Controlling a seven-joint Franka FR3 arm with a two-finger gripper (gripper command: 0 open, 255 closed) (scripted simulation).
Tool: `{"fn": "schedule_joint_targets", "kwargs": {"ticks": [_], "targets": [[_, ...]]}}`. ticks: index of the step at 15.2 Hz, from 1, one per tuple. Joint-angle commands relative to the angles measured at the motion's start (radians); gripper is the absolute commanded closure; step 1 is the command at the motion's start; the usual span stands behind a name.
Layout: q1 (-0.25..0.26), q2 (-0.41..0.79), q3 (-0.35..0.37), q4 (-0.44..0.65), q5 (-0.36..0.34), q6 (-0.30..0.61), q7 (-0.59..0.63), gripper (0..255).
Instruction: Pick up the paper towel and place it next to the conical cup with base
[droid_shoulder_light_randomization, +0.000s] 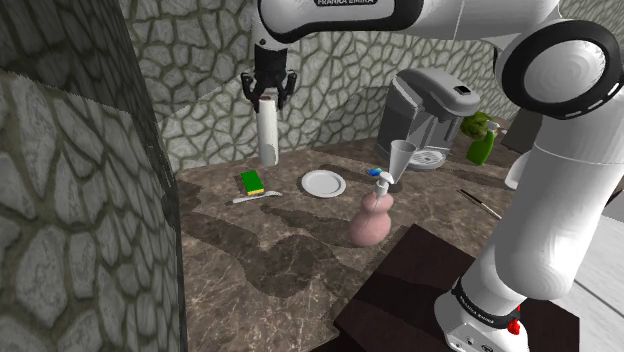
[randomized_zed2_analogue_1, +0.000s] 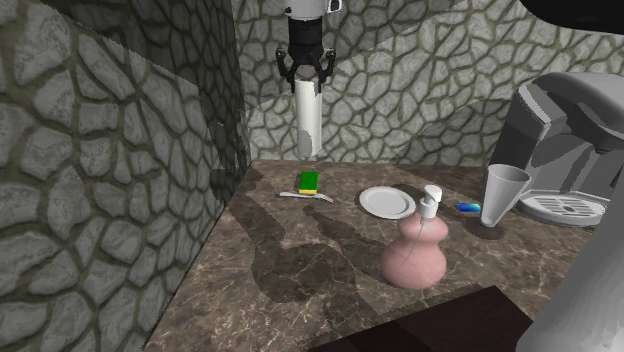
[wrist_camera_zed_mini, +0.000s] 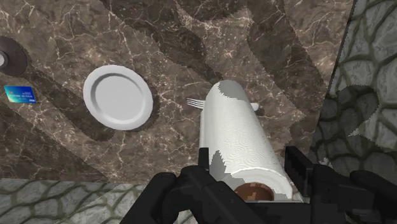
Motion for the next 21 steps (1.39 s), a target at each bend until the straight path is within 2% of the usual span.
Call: {"fn": "schedule_joint_targets", "kwargs": {"ticks": [1,5,12,21], "targets": [[0.002,0.0,0.001,0.029,0.0,-0.029,-0.002,255],[0.005,0.012,0.002,0.088,-0.001,-0.077,-0.006,255],[-0.092,-0.179,-0.059,-0.157,0.066,-0.003,-0.157,255],[-0.183,-0.345,-0.172,-0.35,0.114,0.038,-0.367,255]]}}
